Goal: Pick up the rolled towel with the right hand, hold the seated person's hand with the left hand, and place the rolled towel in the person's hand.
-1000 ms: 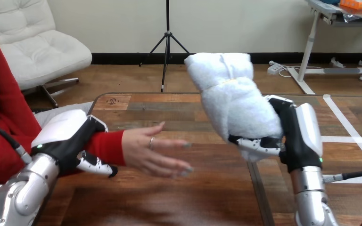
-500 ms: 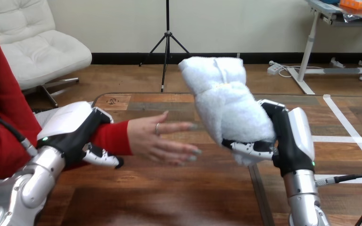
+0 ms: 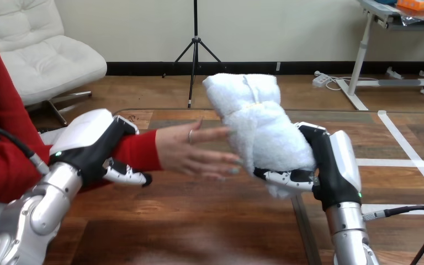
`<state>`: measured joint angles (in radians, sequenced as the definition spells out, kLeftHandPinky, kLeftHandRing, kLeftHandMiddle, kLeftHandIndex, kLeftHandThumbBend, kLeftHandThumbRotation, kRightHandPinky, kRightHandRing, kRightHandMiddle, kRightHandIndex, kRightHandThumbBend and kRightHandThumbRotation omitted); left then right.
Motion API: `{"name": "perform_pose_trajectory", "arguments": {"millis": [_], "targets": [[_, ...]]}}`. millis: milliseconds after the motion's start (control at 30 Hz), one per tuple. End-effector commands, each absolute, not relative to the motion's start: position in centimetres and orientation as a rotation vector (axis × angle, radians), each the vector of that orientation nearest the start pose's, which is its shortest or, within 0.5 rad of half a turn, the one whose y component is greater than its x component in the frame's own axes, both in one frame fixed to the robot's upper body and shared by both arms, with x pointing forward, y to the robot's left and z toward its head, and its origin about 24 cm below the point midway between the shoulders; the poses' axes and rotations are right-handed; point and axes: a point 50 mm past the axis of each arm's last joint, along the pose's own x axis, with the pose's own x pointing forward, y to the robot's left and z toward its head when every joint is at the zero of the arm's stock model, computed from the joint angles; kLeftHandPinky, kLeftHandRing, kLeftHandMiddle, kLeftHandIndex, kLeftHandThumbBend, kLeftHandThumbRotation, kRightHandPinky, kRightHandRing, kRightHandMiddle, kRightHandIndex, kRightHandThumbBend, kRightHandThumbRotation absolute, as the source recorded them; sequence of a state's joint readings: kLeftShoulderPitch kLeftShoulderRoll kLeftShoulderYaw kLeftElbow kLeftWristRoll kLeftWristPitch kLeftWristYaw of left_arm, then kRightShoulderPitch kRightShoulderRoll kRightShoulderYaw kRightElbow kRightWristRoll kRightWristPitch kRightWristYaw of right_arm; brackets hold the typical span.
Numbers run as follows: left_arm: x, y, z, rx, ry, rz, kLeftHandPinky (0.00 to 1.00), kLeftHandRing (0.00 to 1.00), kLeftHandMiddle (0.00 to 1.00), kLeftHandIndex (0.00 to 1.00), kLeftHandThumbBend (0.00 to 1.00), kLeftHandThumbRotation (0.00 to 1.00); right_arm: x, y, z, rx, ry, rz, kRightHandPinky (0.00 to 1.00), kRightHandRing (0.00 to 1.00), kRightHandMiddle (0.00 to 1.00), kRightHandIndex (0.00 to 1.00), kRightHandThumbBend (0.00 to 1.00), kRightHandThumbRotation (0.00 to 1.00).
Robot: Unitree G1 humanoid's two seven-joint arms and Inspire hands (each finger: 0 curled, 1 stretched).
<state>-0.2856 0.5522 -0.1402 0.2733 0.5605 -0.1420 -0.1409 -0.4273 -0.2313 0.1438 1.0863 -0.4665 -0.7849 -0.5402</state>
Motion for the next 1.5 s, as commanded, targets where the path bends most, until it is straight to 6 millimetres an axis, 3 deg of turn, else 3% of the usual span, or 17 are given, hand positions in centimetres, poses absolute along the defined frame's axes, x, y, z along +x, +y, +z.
{"name": "perform_pose_trajectory", "arguments": {"millis": [0, 1467], "targets": [[32.9, 20.2, 15.4, 1.103, -0.351, -0.121, 0.2, 0.26, 0.34, 0.34, 0.7, 0.0, 31.3, -16.1, 2.6, -0.519, -0.355, -0.076, 0.32, 0.37, 0.42, 0.45, 0.73, 0.0], [33.0, 20.0, 15.3, 1.088, -0.359, -0.128, 0.21, 0.26, 0.34, 0.33, 0.71, 0.0, 30.8, -13.1, 2.6, -0.462, -0.387, 0.047, 0.28, 0.34, 0.41, 0.45, 0.72, 0.0]]}}
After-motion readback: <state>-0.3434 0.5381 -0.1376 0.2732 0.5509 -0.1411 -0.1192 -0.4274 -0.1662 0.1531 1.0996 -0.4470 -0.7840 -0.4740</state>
